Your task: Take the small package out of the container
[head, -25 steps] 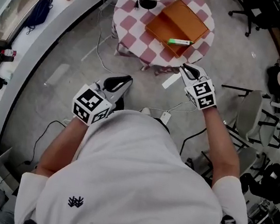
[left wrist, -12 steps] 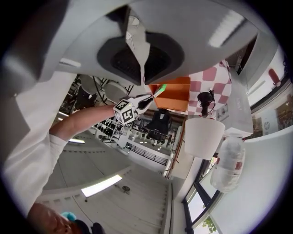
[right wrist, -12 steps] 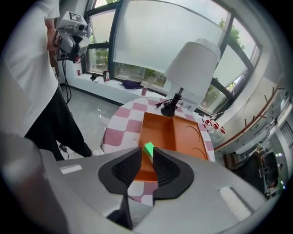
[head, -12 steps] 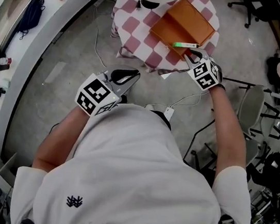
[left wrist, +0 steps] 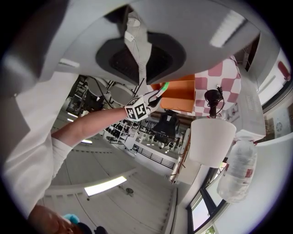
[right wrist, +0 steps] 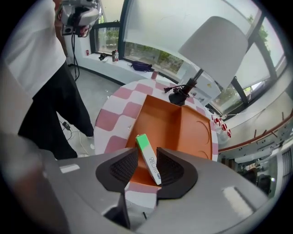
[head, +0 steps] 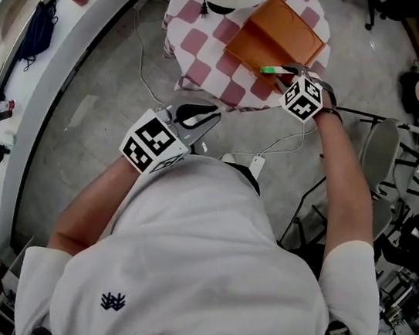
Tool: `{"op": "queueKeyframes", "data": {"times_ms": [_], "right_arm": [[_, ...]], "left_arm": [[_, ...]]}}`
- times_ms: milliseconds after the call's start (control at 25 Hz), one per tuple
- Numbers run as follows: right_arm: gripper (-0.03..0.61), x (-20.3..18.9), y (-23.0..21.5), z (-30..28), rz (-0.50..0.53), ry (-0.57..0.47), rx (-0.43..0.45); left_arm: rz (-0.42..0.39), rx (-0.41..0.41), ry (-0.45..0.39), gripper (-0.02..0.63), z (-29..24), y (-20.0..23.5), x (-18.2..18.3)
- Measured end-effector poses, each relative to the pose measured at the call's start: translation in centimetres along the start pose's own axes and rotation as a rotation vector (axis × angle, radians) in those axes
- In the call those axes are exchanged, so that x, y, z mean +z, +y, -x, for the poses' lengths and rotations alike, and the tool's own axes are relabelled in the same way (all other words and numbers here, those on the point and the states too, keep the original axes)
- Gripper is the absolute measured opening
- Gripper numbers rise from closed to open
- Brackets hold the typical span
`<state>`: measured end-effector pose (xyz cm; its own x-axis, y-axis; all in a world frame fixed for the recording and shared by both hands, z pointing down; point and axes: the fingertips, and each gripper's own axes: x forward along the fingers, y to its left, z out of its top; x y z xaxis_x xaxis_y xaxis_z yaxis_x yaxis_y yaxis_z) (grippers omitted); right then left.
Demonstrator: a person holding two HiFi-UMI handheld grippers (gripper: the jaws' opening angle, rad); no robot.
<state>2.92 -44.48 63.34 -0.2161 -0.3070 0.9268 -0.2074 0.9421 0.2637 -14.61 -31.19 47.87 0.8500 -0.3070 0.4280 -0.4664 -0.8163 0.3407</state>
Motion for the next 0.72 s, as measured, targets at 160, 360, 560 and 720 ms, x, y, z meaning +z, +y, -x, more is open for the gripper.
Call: {"op": "queueKeyframes", "data": {"times_ms": [160, 360, 560, 720], "right_arm": [[0.120, -0.5, -0.2, -1.3, 0.069, 0.060, 0.031], [0.130, -0.8, -0.1, -2.5, 0.160, 0.124, 0.089], [0.130, -1.4, 0.1, -3.7, 0.243, 0.185, 0.120], [0.129, -1.1, -0.1, -4.7, 0.259, 0.193, 0.118]], "left_arm": [[-0.001, -0.018, 0.009, 0.106, -0.3, 0.4, -0.1], [0.010, -0.024, 0.012, 0.104, -0.3, 1.1, -0.4], [0.027, -0.019, 0.016, 0.104, -0.1, 1.6, -0.7], [0.045, -0.011, 0.012, 0.104, 0.3, 2.3, -1.0]]}}
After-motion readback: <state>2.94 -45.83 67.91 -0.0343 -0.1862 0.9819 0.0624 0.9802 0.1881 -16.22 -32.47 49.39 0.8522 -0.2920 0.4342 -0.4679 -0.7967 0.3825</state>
